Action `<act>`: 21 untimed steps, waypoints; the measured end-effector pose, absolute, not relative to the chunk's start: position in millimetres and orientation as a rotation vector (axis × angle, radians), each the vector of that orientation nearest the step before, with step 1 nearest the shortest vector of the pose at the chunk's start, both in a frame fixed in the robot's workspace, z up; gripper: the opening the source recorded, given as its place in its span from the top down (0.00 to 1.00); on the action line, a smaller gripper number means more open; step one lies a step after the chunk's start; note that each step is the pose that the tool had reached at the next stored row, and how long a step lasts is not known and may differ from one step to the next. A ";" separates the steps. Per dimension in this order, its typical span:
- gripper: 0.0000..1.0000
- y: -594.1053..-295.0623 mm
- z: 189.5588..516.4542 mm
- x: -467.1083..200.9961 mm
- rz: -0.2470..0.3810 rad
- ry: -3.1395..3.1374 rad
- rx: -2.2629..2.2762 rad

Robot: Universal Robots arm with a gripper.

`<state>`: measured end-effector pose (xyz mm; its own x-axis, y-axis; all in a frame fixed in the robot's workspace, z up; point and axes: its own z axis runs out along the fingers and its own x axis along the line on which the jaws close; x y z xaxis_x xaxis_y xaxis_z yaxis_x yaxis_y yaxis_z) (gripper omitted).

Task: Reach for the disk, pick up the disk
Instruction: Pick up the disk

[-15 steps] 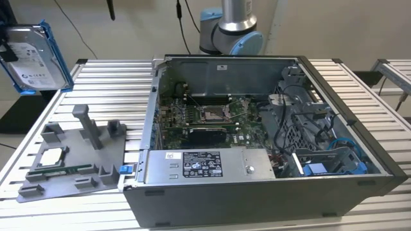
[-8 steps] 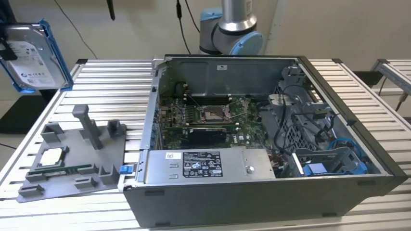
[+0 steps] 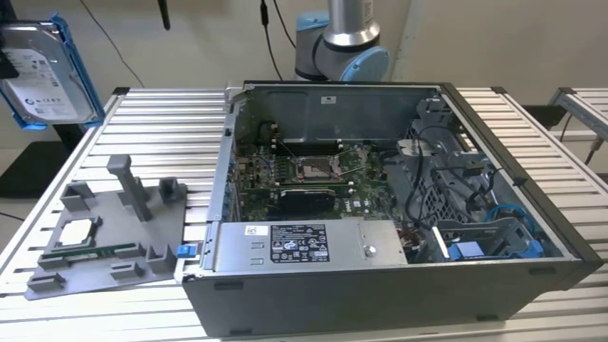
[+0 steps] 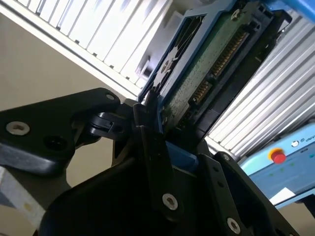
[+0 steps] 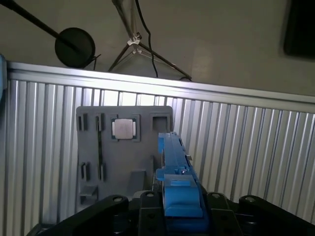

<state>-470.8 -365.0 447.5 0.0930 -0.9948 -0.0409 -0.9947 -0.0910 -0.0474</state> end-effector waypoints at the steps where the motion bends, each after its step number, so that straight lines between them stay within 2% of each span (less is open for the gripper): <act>1: 1.00 -364.9 451.2 -470.8 -0.003 2.074 -2.275; 10: 1.00 -365.0 484.0 -470.7 -0.006 2.073 -2.273; 21: 1.00 -365.3 487.6 -466.1 -0.005 2.067 -2.268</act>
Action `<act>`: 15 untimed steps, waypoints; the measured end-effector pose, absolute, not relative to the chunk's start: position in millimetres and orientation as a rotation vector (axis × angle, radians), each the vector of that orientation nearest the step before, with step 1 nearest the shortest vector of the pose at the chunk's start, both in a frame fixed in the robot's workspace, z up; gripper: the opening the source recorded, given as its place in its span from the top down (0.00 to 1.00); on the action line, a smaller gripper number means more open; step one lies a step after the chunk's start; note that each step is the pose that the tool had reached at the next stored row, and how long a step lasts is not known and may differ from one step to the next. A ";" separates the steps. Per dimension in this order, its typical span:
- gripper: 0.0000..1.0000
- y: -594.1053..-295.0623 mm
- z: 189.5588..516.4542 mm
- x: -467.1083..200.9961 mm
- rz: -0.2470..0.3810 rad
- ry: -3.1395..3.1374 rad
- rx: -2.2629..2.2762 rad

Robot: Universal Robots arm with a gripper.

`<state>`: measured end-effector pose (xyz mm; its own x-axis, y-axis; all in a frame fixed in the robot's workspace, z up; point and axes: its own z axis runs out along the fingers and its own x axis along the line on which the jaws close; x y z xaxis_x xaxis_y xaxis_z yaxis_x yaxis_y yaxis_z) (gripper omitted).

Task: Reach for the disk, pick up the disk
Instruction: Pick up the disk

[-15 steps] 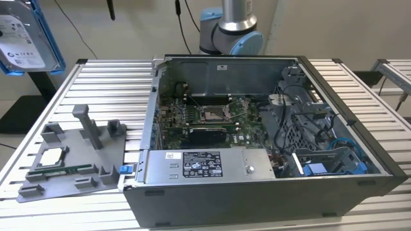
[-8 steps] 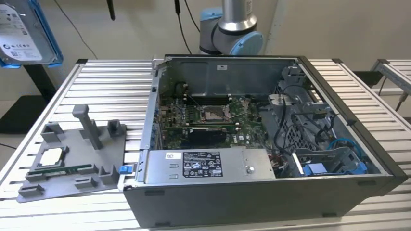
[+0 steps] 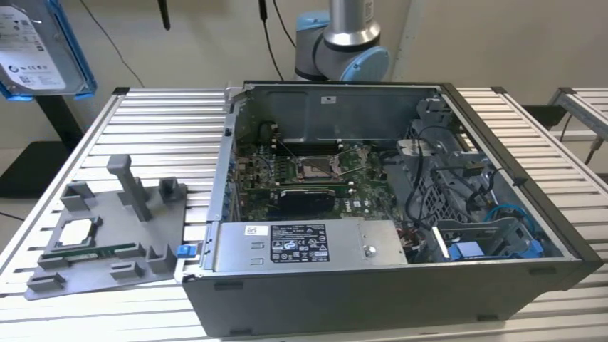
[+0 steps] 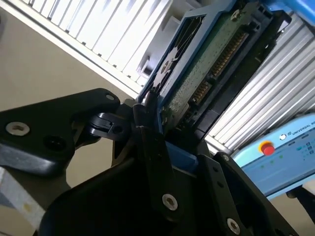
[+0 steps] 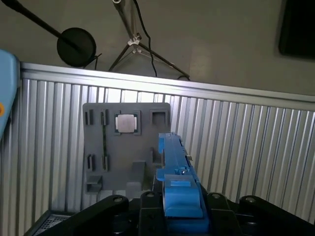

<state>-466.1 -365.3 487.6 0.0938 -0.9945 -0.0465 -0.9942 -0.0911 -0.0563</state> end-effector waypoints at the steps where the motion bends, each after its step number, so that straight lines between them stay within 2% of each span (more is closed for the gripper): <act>1: 1.00 -365.2 487.6 -462.9 -0.006 2.067 -2.268; 15: 1.00 -365.2 487.7 -400.4 0.007 2.067 -2.268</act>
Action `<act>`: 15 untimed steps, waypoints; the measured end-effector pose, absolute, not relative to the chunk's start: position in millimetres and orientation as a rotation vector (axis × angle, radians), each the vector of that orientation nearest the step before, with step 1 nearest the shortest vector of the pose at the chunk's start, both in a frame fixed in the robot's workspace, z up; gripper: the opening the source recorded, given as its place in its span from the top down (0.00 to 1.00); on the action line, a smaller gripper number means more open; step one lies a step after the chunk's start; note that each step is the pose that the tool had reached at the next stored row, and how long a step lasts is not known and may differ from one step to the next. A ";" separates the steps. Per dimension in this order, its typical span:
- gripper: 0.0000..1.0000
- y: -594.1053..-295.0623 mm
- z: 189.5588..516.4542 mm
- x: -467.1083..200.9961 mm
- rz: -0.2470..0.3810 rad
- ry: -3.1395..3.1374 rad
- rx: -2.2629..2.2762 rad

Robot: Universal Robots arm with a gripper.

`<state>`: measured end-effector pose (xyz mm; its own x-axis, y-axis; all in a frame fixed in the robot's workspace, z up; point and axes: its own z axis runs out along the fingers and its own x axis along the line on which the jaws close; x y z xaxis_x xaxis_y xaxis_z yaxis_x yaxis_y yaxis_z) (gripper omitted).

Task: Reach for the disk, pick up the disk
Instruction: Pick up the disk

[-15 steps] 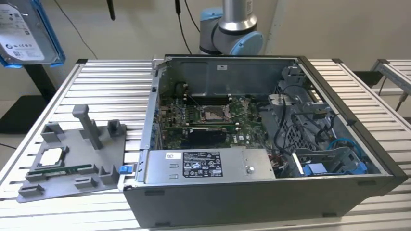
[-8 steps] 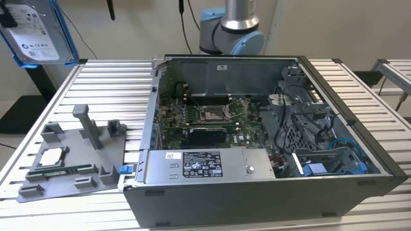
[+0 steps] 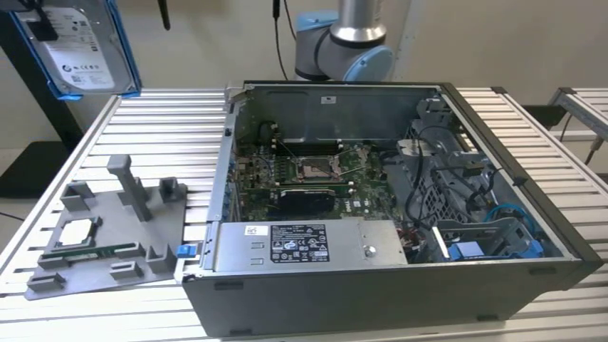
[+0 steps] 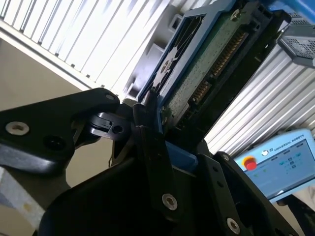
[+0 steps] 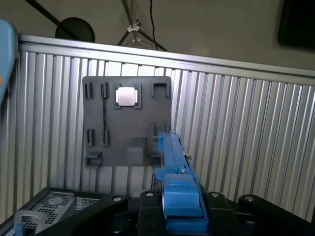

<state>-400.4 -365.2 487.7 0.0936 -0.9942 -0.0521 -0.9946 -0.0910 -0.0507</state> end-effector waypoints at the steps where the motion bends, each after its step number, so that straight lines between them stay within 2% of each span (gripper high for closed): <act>1: 1.00 -365.2 487.7 -395.6 0.008 2.067 -2.268; 15: 1.00 -365.2 487.7 -333.6 0.017 2.067 -2.268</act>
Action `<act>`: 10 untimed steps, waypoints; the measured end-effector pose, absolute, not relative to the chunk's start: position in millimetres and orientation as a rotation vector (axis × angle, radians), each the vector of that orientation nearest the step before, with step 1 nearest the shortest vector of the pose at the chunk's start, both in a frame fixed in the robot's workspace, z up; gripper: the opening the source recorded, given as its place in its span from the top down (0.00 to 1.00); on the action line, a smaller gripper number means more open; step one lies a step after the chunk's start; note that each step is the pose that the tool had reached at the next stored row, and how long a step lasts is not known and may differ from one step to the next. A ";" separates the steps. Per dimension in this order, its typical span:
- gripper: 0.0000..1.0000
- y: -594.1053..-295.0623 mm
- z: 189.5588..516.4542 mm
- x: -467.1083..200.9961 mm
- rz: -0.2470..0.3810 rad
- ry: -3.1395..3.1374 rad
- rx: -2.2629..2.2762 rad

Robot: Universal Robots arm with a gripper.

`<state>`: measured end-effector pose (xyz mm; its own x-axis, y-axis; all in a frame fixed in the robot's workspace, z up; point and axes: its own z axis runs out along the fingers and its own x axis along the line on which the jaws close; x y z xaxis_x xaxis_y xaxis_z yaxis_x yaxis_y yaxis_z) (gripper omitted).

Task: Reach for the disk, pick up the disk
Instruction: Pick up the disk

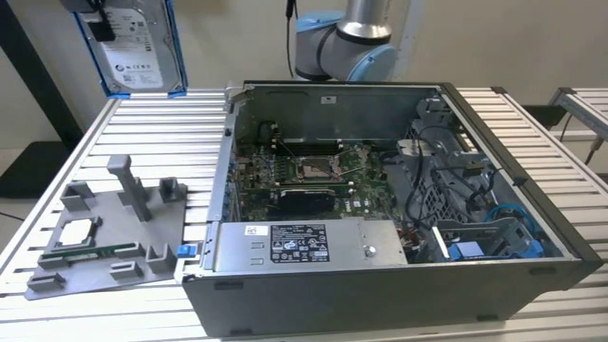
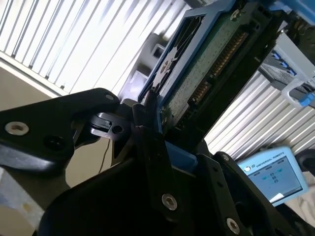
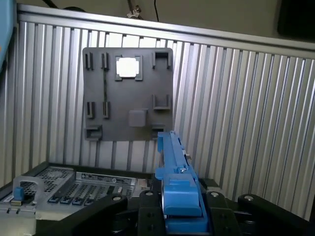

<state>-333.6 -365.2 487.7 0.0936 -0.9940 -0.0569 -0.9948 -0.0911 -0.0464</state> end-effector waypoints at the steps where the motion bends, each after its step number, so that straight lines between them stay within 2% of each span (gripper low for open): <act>1: 1.00 -365.2 487.6 -329.0 0.017 2.067 -2.268; 10: 1.00 -365.2 487.7 -288.1 0.020 2.067 -2.268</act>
